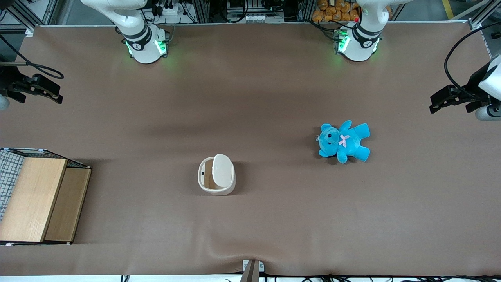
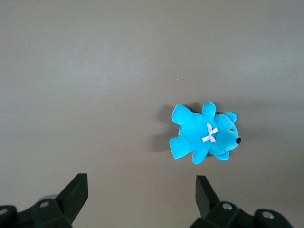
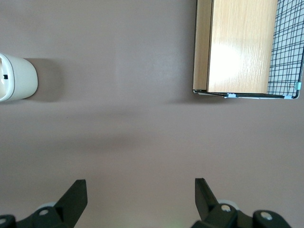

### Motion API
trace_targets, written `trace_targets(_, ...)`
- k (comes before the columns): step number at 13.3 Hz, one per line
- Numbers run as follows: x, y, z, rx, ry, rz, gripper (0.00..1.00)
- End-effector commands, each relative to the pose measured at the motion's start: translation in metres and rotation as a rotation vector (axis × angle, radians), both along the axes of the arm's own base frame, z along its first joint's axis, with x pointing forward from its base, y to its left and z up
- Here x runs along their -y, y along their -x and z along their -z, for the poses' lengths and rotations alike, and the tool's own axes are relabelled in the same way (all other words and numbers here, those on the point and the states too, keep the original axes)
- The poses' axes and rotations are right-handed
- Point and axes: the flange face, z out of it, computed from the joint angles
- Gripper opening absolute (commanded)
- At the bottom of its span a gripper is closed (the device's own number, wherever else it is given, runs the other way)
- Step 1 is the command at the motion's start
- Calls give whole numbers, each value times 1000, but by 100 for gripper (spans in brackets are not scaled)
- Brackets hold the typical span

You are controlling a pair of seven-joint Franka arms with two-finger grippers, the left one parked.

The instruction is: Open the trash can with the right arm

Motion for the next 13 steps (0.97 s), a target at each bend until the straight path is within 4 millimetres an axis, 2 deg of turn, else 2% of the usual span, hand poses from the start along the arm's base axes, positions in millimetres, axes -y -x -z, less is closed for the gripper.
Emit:
trace_targets(1, 2, 2, -3, 7, 4, -12, 100)
trace_targets(13, 3, -1, 5, -12, -29, -3, 100)
